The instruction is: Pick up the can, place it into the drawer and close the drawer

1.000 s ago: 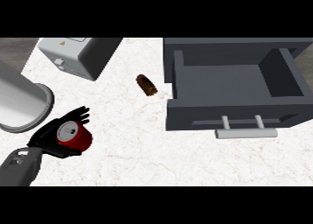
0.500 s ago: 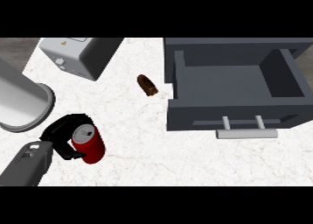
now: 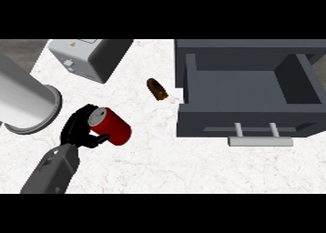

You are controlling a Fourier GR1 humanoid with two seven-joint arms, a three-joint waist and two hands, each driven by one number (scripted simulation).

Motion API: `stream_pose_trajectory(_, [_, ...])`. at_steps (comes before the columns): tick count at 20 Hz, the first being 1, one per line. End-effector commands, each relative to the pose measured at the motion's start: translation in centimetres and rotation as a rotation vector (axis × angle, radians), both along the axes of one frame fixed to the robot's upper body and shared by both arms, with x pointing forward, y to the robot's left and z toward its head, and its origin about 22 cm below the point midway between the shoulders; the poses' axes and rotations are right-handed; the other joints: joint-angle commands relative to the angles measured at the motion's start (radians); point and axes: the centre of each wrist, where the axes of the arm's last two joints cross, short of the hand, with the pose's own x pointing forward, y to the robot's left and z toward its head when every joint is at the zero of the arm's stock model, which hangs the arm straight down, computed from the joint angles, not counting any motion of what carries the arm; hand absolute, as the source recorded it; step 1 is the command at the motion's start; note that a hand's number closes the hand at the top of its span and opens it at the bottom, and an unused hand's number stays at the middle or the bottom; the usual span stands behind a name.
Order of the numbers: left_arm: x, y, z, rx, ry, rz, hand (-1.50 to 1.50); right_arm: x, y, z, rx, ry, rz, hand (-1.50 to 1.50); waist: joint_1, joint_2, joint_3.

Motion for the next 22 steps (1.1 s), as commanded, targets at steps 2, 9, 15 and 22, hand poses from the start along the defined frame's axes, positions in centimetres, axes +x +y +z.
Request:
stream_pose_trajectory(2, [0.4,-3.2,0.7,-0.025,-0.076,0.183,1.5,-1.3,0.6,0.7,-0.003,-0.014,-0.005,-1.5,0.002,-0.005,0.001])
stream_pose_trajectory(9, [2.5,-7.1,7.7,0.015,-0.163,0.142,1.5,-0.1,0.5,0.3,0.025,-0.013,-0.019,-1.5,0.01,-0.005,0.001])
stream_pose_trajectory(15, [2.2,-10.1,13.6,0.046,-0.187,0.125,1.5,-0.8,0.7,0.9,-0.003,-0.009,-0.014,-1.5,-0.005,0.0,0.0])
stream_pose_trajectory(22, [1.8,-12.6,20.7,0.074,-0.219,0.131,1.5,-0.3,0.3,-0.3,0.009,-0.032,-0.024,-1.5,-0.007,0.002,0.0])
